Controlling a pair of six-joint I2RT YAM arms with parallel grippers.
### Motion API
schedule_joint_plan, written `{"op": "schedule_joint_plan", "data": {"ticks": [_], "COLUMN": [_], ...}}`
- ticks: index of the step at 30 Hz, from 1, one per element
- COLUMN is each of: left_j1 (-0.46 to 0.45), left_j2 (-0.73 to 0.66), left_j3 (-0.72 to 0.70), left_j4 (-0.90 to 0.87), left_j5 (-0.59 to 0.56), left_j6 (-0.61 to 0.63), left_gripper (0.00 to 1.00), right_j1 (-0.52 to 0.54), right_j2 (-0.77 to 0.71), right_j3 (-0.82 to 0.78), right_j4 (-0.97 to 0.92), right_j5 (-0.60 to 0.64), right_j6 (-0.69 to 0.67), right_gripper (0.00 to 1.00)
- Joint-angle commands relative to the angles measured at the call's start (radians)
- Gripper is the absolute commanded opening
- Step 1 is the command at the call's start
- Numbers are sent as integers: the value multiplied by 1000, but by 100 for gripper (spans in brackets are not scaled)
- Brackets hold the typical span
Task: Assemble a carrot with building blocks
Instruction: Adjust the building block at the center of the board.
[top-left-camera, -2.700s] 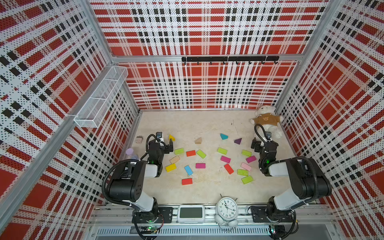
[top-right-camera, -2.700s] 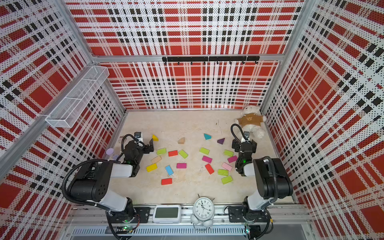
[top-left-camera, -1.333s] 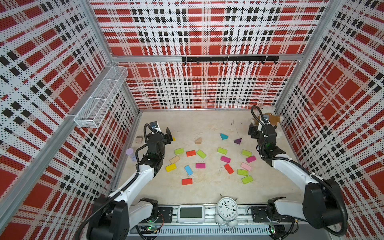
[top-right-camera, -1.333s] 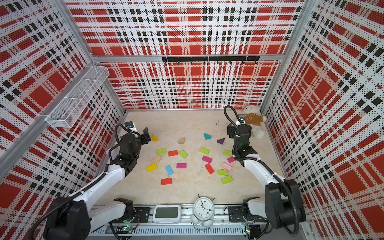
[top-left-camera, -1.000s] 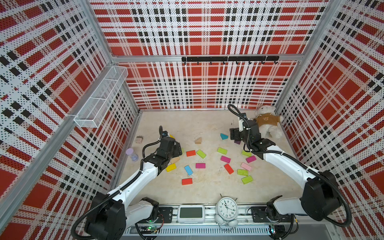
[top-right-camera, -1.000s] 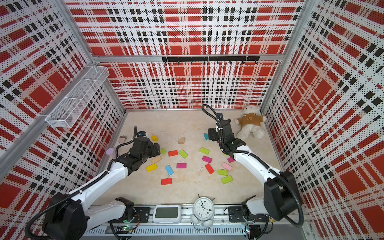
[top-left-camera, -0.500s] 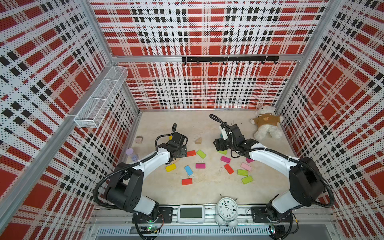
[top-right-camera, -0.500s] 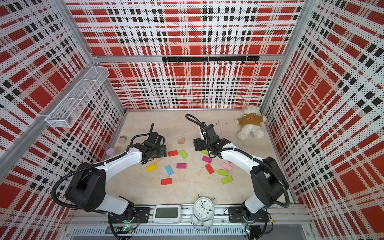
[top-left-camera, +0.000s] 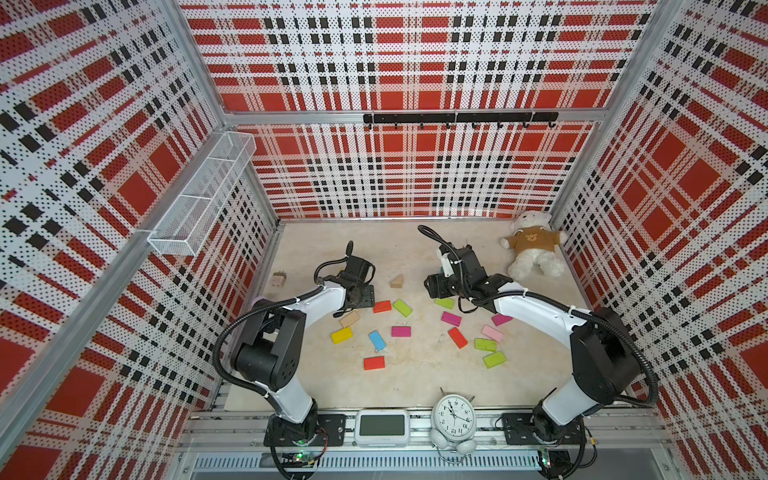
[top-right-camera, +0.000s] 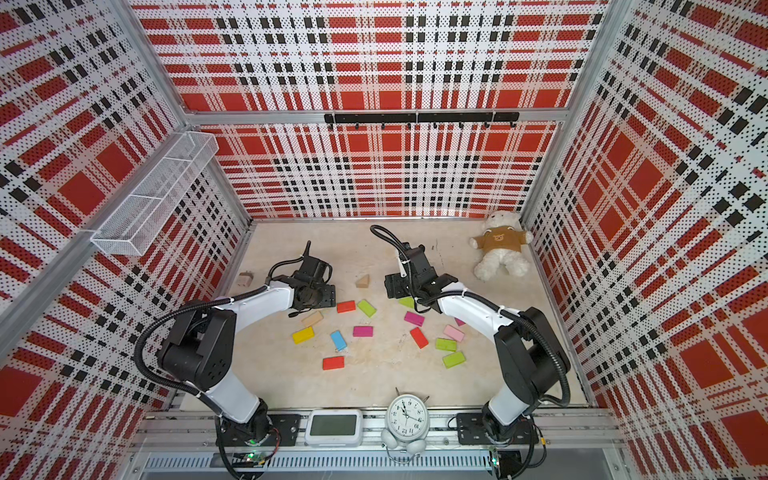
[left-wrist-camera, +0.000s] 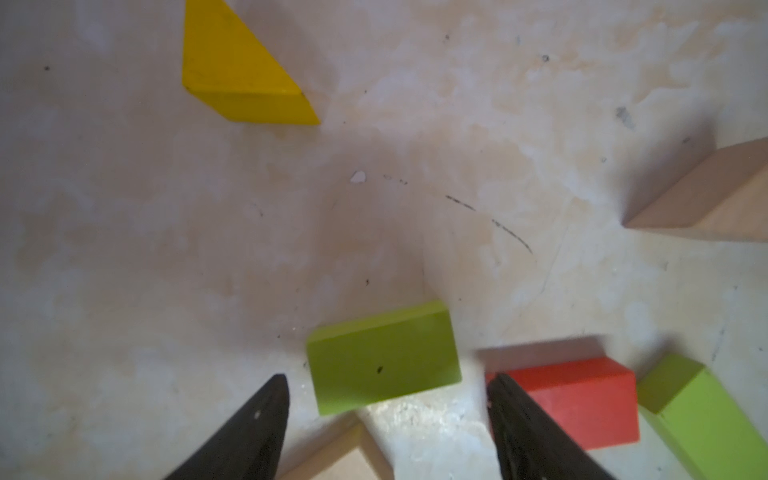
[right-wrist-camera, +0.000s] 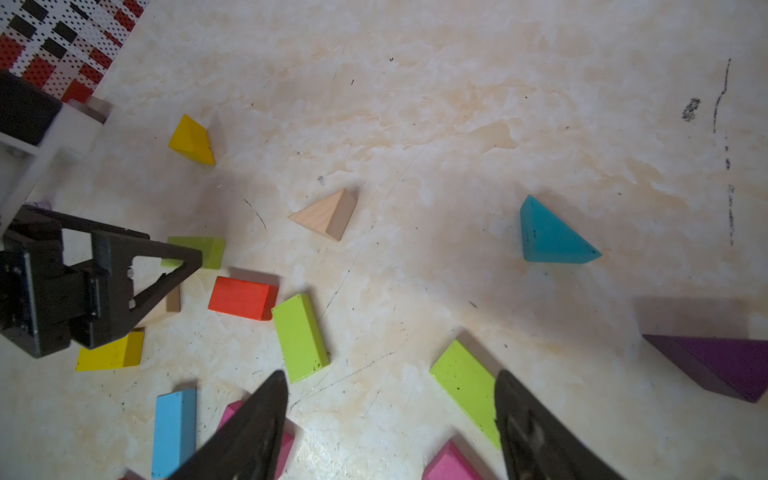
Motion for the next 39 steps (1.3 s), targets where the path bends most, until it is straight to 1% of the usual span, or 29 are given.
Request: {"op": "schedule_joint_plan", "data": {"ticks": [1,5,9,16,18,21,27,30,35,37,39], "left_j1": [-1,-1,-1,-3,-2,6,44,47,47,46,44], "left_j2": [26,60,93,126,126,124,133,137,148,151,147], "left_j3": [28,45,58,75,78,80,89,89,97,103,103], "left_j4": [18,9,-5,-31,-38,-40,-28,-20,-4,-6,-11], "left_j5": [15,7,-7,-67,-84,-105,-89,-83,-67,-68,-73], "left_j6": [12,15,13,12,16,25,48,59,81,84,81], "left_gripper": [80,80,78,71,67,67,66,66,69,73,82], "right_j1": [2,2,2,2,2,2,3,4,6,8,11], "right_j2": [18,21,29,43,48,58,72,78,87,90,91], "right_j3": [28,35,42,52,55,61,71,74,83,89,92], "right_j4": [21,18,18,17,14,10,11,11,10,8,6], "right_j5": [-1,-1,-2,-5,-5,-12,-33,-35,-41,-47,-48], "right_j6": [9,9,8,8,8,7,17,19,25,25,25], "right_gripper": [80,80,80,79,79,79,78,78,78,78,78]}}
